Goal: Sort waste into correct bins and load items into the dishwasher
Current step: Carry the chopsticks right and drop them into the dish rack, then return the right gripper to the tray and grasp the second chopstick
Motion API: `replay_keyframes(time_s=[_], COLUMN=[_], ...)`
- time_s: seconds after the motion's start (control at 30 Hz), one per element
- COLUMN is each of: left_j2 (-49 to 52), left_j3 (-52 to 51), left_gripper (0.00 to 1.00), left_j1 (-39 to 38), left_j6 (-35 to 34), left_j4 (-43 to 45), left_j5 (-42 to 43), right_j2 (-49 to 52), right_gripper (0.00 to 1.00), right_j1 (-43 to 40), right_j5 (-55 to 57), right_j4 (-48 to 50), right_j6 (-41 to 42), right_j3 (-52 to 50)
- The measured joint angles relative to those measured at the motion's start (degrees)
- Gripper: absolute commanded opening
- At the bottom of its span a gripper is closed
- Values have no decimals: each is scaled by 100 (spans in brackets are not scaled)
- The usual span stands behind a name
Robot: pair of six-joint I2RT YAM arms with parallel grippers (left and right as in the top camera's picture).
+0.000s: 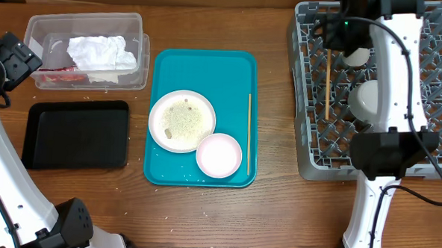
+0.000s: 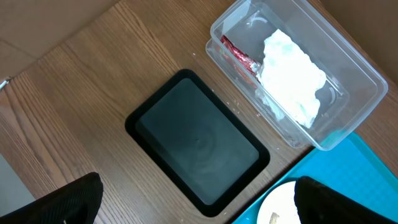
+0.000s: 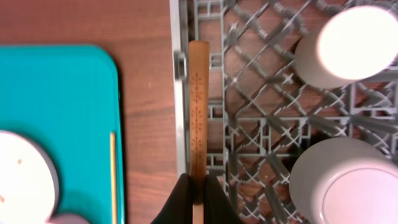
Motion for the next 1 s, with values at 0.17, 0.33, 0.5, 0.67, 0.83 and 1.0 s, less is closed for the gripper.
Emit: replay_keyframes(time_s=[0.17,0.33,0.5,0.67,0.83,1.0], left_j2=[0,0,0,0,0,0], left_j3=[0,0,0,0,0,0], left_gripper=[100,100,100,100,100,100], left_j1=[0,0,2,0,0,0], left_j6=[0,0,0,0,0,-2], left_j4=[0,0,0,0,0,0], left_j5=[0,0,0,0,0,0], right_j2=[2,11,24,24,-2,-13], right_gripper=[4,24,35,35,35,35], right_j1=[-98,-83,-83,-83,22,553], right_j5=[-490,-551,-546,-601,-946,-1091], right_j4=[201,470,494,267,-48,-133], right_j6=[-415,-501,-404,-70,181,542], right_j3=[-848,-1637,-1799,-1709,-1434,-1429])
